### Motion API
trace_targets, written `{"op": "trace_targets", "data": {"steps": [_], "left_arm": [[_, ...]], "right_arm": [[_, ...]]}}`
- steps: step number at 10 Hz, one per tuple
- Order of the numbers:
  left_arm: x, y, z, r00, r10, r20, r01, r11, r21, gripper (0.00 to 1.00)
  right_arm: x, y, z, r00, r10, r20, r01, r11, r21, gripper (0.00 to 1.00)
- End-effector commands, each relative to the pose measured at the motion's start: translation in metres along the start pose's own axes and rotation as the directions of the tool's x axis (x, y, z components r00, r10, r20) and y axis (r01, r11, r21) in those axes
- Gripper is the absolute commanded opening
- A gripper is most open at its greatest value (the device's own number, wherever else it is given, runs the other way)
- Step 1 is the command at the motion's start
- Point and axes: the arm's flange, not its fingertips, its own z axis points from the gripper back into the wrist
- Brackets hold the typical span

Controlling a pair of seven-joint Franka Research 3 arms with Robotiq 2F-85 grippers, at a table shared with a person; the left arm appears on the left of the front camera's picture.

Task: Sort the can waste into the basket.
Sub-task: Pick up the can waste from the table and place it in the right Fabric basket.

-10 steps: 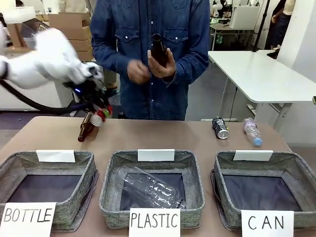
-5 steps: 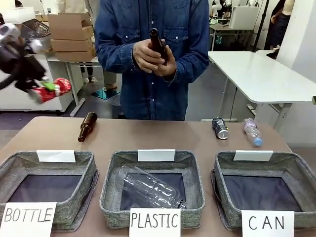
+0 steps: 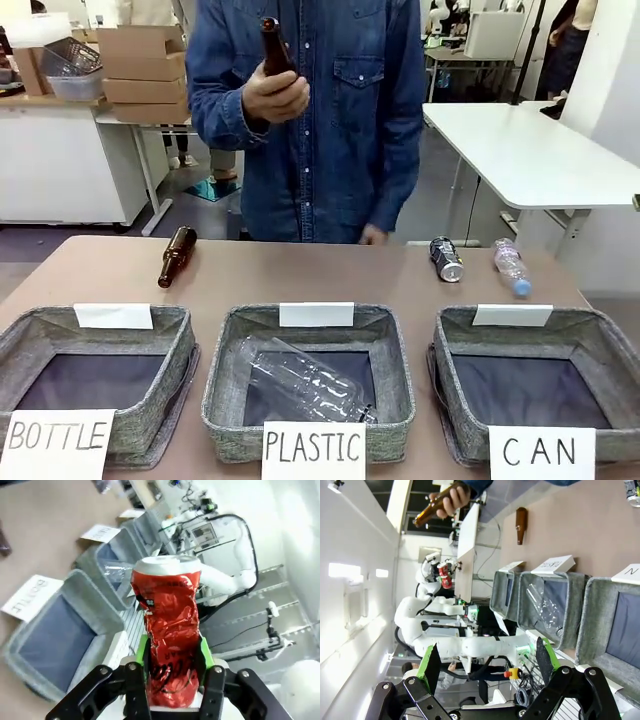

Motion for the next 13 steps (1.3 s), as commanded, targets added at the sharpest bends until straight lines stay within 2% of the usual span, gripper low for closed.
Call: {"op": "trace_targets", "data": {"steps": [1,3,4,13], "left_arm": [[-0.039,-0.047,0.047,0.993,-0.105,0.052,0.107,0.994,-0.037,0.17],[-0.069,-0.065,0.043,0.964,-0.195,0.179,0.202,0.979,-0.021,0.17],[-0.037,-0.010,-0.004,0.992,-0.095,0.079,0.096,0.995,-0.018,0.17],[-0.037,-0.010,-0.004,0.992,-0.095,0.079,0.096,0.995,-0.018,0.17]], "right_arm": [[0.002,0.002,-0.001,1.000,0.026,0.009,-0.027,0.999,0.024,1.00],[0.002,0.002,-0.001,1.000,0.026,0.009,-0.027,0.999,0.024,1.00],[0.002,0.002,-0.001,1.000,0.026,0.009,-0.027,0.999,0.024,1.00],[0.002,0.002,-0.001,1.000,0.026,0.009,-0.027,0.999,0.024,1.00]]}}
